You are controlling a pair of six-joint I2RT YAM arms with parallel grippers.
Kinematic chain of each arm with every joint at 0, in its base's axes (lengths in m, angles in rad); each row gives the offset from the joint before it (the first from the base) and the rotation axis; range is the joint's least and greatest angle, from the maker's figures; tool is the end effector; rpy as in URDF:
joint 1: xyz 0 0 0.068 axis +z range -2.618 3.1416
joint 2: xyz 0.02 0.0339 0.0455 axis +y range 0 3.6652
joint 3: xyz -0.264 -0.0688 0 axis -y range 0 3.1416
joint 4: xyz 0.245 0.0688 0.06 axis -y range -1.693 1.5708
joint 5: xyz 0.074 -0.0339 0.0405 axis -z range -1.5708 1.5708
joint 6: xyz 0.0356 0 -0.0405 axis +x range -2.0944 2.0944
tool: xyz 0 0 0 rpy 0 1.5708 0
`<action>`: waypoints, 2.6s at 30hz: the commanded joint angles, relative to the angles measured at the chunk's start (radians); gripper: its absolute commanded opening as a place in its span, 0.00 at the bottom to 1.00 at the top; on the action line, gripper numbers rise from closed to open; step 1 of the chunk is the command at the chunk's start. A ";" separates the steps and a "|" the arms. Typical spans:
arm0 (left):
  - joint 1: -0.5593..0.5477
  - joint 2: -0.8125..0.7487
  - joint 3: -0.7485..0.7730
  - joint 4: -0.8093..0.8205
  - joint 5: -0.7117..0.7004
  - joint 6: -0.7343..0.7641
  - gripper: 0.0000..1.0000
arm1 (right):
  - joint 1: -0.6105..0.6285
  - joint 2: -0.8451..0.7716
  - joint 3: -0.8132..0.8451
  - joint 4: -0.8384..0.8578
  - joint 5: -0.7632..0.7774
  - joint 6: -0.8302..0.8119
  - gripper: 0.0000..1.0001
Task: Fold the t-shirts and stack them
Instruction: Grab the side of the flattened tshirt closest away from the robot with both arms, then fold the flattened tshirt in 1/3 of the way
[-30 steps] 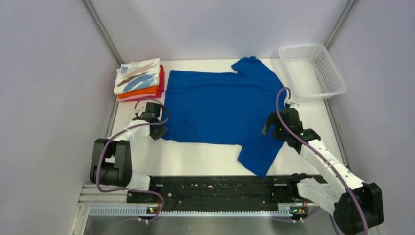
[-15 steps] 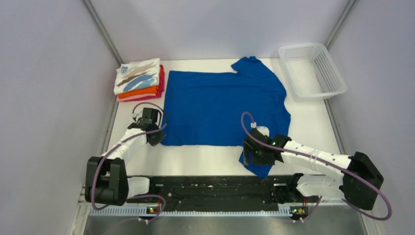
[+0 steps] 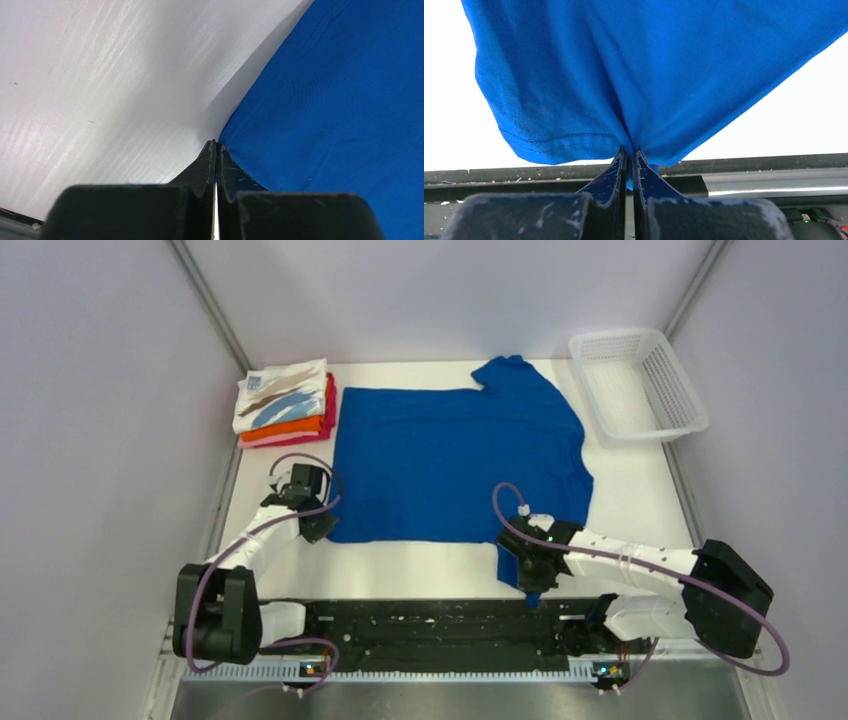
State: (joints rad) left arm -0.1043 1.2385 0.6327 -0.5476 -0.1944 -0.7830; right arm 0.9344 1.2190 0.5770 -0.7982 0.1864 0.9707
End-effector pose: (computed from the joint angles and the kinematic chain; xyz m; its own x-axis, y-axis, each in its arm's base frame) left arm 0.2132 -0.0154 0.1733 -0.6615 -0.6267 -0.4119 -0.6241 0.7646 -0.1608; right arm 0.1095 0.1371 0.1546 -0.9732 0.0477 -0.2252 0.0481 0.9988 0.0037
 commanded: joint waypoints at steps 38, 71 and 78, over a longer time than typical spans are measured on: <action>0.064 0.197 0.315 0.130 -0.011 -0.032 0.00 | -0.423 0.204 0.665 0.117 0.122 -0.552 0.00; 0.098 0.314 0.428 0.098 0.258 0.013 0.99 | -0.590 0.320 0.388 0.602 -0.300 -0.512 0.99; 0.098 0.454 0.476 0.152 0.241 0.016 0.99 | -0.587 0.343 0.321 0.601 -0.297 -0.507 0.99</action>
State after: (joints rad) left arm -0.0101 1.6299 1.0710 -0.4664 0.0429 -0.7792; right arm 0.3412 1.5631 0.9005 -0.2687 -0.0902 0.4427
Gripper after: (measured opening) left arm 0.988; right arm 0.986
